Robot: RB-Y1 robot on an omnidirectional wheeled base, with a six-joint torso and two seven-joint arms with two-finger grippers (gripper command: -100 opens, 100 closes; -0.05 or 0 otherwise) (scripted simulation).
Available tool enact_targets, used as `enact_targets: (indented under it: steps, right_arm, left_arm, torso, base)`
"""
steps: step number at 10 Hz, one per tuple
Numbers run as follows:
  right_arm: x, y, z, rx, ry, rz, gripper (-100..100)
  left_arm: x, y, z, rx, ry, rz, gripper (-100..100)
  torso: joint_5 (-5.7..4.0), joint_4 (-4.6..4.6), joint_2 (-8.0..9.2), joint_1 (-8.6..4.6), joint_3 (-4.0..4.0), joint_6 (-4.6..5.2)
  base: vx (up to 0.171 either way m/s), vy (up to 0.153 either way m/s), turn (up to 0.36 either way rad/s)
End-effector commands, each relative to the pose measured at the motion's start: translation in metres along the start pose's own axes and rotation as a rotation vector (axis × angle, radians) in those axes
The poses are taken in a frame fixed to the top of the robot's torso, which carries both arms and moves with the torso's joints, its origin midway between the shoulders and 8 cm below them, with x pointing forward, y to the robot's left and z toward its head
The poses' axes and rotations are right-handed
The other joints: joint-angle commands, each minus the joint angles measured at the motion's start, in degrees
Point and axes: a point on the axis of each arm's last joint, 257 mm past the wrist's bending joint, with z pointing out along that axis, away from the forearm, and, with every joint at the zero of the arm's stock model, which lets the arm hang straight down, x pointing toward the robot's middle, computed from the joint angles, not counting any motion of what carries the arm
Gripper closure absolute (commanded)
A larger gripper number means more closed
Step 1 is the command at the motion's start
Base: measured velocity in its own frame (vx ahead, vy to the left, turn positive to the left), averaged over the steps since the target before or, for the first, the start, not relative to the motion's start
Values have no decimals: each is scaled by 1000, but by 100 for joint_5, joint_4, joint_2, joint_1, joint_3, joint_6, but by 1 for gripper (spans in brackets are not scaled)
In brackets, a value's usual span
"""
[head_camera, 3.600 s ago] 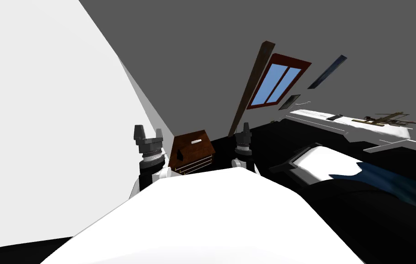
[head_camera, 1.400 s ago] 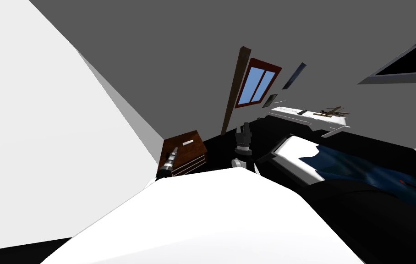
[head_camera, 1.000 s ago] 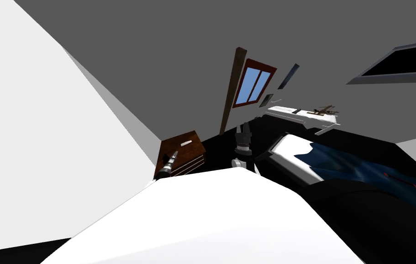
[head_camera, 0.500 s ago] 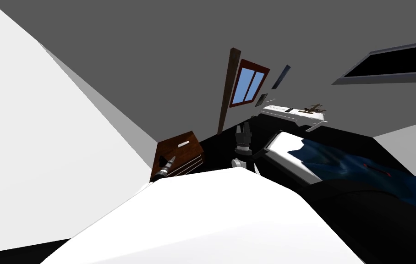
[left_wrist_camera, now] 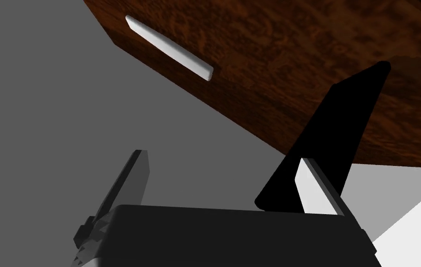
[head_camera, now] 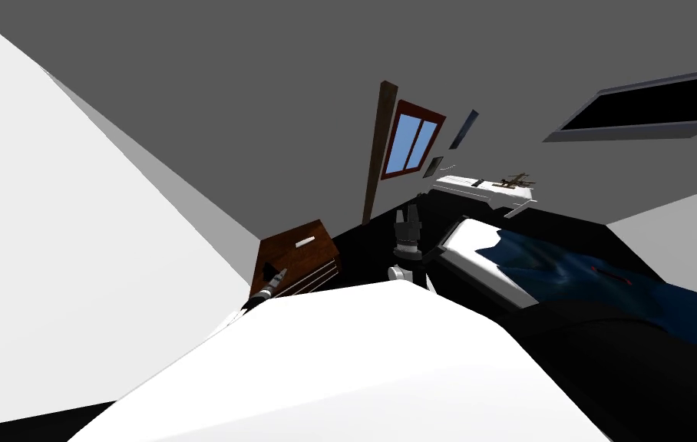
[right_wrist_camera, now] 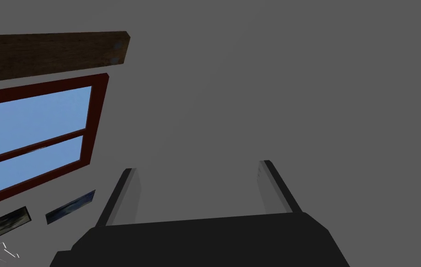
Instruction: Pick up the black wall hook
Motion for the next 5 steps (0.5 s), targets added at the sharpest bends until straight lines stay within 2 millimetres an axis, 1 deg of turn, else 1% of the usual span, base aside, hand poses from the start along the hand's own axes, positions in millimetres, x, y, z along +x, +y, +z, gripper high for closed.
enact_targets:
  steps: [1, 3, 5]
  right_arm:
    - [0, 0, 0, 0, 0, 0, 0]
    - [0, 0, 0, 0, 0, 0, 0]
    - [0, 0, 0, 0, 0, 0, 0]
  left_arm:
    - [-6, 32, -5, -73, 14, 59, -100]
    - [-21, 68, -10, -150, 24, 128, -100]
    - [-38, 97, -15, -214, 26, 188, -100]
  torso:
    - [0, 0, 0, 0, 0, 0]
    - [-1, 1, 2, -2, 1, -1]
    - [0, 0, -1, -2, 0, -1]
  base:
    - [-20, -30, -99]
    - [-16, -33, -83]
    - [-3, -27, -90]
